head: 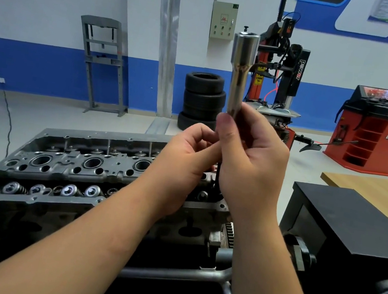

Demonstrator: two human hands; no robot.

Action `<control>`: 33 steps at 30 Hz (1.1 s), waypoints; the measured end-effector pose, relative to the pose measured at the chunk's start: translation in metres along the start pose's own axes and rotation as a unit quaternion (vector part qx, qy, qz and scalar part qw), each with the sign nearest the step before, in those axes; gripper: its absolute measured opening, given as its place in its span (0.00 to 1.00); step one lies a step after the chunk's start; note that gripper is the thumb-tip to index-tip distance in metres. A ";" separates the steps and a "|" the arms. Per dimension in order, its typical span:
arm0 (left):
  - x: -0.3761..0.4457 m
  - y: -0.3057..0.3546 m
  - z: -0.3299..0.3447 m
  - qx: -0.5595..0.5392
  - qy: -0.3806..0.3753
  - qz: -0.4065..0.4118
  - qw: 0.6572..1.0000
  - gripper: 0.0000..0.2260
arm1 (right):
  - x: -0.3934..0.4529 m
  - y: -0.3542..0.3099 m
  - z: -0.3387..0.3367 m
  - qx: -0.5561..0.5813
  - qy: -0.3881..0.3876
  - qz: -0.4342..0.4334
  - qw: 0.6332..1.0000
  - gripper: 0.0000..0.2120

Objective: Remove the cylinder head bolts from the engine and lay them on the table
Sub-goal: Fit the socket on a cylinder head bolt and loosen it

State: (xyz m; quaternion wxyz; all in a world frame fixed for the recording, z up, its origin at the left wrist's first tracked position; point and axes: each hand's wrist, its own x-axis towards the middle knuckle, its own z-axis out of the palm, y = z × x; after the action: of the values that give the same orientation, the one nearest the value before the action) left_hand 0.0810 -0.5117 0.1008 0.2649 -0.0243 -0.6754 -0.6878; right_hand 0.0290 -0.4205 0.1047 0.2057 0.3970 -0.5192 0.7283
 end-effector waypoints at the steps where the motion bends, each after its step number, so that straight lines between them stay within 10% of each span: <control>1: 0.001 0.000 0.000 -0.003 0.000 -0.003 1.000 0.21 | 0.000 0.001 -0.001 0.004 0.005 0.002 1.000 0.12; 33: 0.000 -0.001 -0.003 0.007 -0.011 0.005 1.000 0.19 | 0.000 -0.001 0.000 0.023 -0.003 -0.010 1.000 0.09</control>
State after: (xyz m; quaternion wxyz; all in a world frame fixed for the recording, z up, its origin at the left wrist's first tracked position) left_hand 0.0809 -0.5143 0.0994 0.2604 -0.0332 -0.6832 -0.6815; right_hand 0.0294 -0.4205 0.1052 0.2025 0.4088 -0.4988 0.7369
